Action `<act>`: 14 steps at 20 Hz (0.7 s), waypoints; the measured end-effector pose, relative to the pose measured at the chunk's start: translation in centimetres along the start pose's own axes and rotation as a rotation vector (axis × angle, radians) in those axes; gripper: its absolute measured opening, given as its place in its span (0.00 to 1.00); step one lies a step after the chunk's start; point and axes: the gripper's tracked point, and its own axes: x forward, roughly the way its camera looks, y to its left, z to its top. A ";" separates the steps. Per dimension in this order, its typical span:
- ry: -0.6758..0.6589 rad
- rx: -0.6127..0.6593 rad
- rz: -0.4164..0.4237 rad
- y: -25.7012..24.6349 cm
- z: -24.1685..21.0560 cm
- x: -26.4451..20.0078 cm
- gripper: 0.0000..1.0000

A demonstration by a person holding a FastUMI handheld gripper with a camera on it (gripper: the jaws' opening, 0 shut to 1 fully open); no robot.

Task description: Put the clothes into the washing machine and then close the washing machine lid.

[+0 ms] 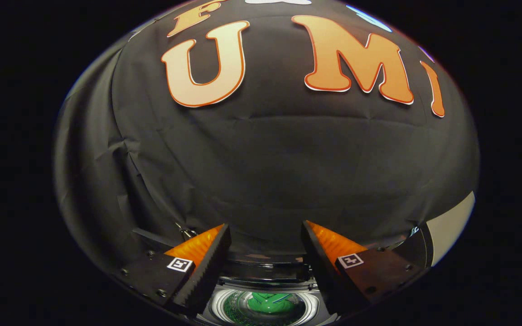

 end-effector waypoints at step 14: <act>-0.024 -0.019 -0.033 0.7 -3.3 -4.9 0.99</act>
